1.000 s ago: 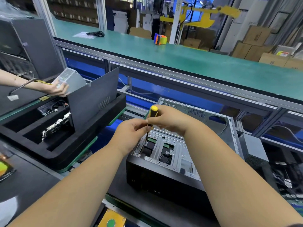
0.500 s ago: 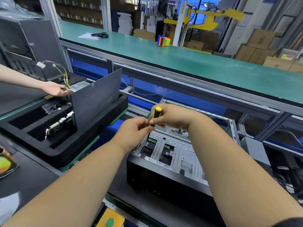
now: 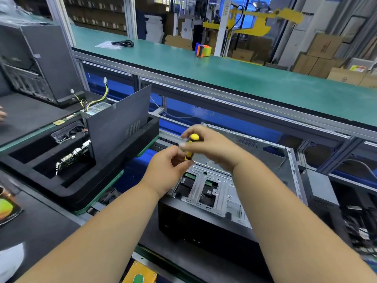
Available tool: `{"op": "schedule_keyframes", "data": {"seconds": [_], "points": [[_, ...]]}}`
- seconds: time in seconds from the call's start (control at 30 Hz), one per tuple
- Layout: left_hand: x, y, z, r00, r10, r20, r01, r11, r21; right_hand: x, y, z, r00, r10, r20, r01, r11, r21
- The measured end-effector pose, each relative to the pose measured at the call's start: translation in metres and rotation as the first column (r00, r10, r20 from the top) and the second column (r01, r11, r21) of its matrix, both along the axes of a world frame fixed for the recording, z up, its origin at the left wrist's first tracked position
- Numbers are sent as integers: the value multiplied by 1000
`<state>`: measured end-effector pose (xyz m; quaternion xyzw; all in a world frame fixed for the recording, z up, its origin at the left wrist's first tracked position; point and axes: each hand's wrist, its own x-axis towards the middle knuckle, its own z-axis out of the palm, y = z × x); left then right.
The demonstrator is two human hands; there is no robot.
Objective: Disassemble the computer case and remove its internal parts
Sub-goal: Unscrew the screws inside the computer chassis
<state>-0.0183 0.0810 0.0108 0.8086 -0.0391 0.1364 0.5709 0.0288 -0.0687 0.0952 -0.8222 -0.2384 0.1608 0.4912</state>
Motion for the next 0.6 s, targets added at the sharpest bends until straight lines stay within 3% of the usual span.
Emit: {"op": "schedule_keyframes", "data": {"seconds": [0.07, 0.13, 0.23, 0.37, 0.43, 0.6], "points": [[1, -1, 0, 1000, 19, -24, -20, 1000, -16, -9, 10, -5, 987, -107, -117, 140, 935, 326], [0, -1, 0, 999, 25, -35, -26, 999, -24, -17, 23, -10, 977, -121, -173, 191, 856, 480], [-2, 1, -2, 1000, 3, -27, -3, 1000, 16, -25, 35, -16, 962, -249, -110, 272, 847, 457], [-5, 10, -13, 990, 21, -138, 35, 920, 390, -23, 37, -18, 969, -238, -67, 240, 842, 483], [-8, 10, -19, 981, 88, -172, 11, 862, 506, -19, 37, -19, 980, -190, -57, 193, 840, 507], [-13, 5, -31, 987, 147, -62, -88, 827, 555, -8, 35, -25, 969, -172, -178, 246, 758, 604]]}}
